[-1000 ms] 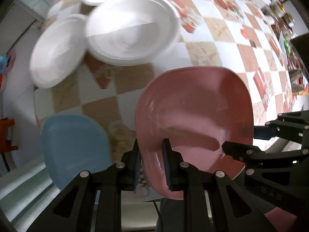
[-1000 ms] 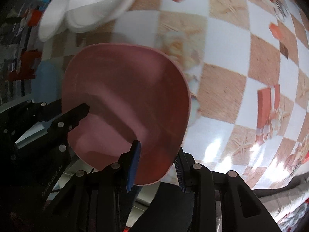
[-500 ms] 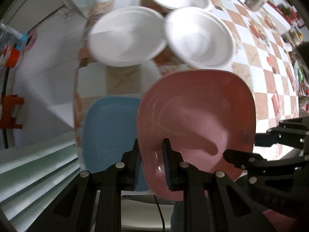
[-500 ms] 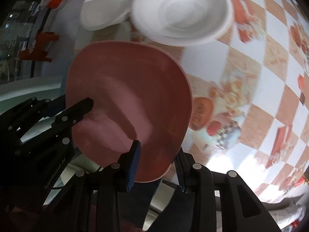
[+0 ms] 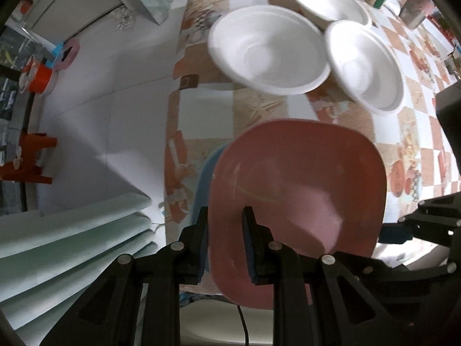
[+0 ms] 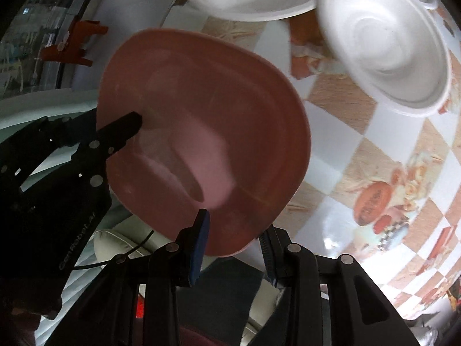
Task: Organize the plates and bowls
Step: 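Carry the pink plate with the left gripper and lower it onto the blue plate, then open the left gripper to release the pink plate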
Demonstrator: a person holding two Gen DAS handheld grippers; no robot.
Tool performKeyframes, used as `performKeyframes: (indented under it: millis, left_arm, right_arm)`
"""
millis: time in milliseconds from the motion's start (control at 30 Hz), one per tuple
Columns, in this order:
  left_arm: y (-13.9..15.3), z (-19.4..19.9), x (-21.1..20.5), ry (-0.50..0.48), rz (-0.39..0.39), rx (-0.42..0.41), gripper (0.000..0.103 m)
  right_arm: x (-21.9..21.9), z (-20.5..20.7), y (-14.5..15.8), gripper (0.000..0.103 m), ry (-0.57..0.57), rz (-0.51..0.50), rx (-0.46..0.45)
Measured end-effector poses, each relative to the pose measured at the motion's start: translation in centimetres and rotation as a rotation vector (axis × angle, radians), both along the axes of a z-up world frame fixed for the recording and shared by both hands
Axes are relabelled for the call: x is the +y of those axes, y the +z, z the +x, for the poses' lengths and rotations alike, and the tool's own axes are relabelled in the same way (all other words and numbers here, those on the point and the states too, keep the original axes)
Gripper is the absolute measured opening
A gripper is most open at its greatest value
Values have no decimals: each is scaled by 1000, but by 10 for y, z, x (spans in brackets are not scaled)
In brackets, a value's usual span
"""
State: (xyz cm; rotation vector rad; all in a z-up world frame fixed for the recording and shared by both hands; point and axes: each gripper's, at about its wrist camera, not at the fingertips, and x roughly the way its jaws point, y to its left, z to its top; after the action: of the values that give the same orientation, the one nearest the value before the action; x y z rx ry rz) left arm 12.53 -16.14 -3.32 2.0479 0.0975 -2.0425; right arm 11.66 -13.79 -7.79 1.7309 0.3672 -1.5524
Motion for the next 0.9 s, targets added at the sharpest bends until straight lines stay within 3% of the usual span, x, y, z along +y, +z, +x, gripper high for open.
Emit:
performKeyframes:
  millis: [267,367,533,600,633,833,900]
  left_arm:
    - [-21,10,-16,24,7,-22,23]
    - [-27,12,-20,40,14,-22,30]
    - [-23,13,-23,41,-28,-3,62]
    - [-18,12,-24,38,-41,14,66]
    - [-15,12,-24,41,-43,21,69]
    - [-4,12,-22,72,-11,70,79]
    - [0,13,-18,91,27,100,82]
  right_arm:
    - [-21,6,-22,37,14,26,-13]
    - [-23,5,-26,37,12,27,-4]
    - [-30,10,-27,38,23,18,7]
    - [-23,12,-26,50,23,16,17]
    - [-17,17,-24,61,21,11,25]
    - [4,15,-22,64,14,3,76]
    - [11,13,-18,84,3,-1,87]
